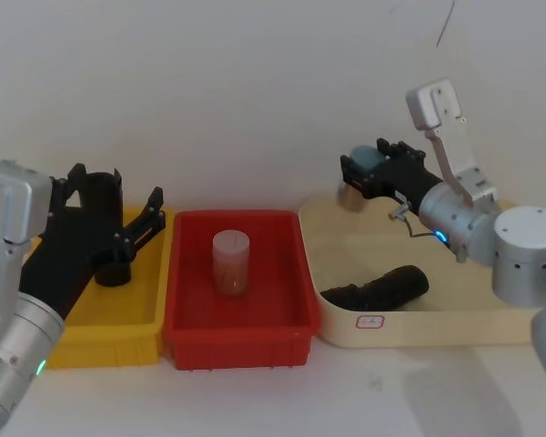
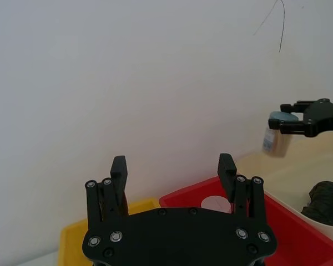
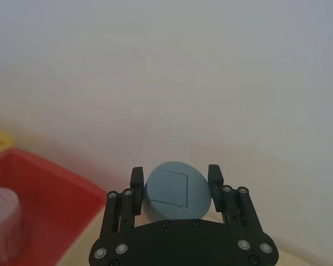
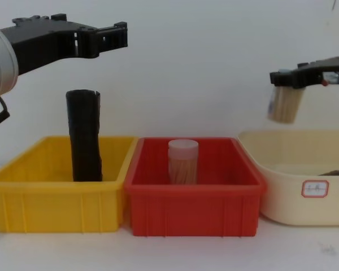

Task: Pick up the garbage bag with the one hand and transfer it to the other hand.

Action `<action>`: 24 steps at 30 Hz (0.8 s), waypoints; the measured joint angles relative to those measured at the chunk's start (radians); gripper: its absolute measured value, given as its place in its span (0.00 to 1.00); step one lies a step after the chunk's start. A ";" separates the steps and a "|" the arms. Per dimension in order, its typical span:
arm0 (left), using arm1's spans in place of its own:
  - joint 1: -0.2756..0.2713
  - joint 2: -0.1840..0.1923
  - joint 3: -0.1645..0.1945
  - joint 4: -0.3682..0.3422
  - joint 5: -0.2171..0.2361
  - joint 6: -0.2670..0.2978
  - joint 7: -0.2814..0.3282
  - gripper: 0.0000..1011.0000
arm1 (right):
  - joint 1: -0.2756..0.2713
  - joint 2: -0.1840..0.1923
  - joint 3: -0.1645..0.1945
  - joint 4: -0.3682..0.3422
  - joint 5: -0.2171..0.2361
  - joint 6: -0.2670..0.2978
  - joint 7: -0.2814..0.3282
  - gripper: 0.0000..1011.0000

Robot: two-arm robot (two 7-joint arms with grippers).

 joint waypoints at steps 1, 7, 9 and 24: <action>0.000 0.000 0.000 0.000 0.000 0.000 0.000 0.99 | -0.003 0.006 0.000 0.001 -0.003 -0.005 0.005 0.68; 0.000 0.000 0.000 0.000 0.000 0.000 0.000 0.99 | -0.025 0.035 0.001 0.000 -0.017 -0.018 0.021 0.84; 0.000 0.000 0.000 0.000 0.000 0.000 0.000 0.99 | -0.030 0.041 0.002 -0.003 -0.019 -0.019 0.024 0.87; 0.000 0.000 0.000 0.000 0.000 0.000 0.000 0.99 | -0.113 0.040 0.033 -0.092 0.021 -0.014 0.026 0.99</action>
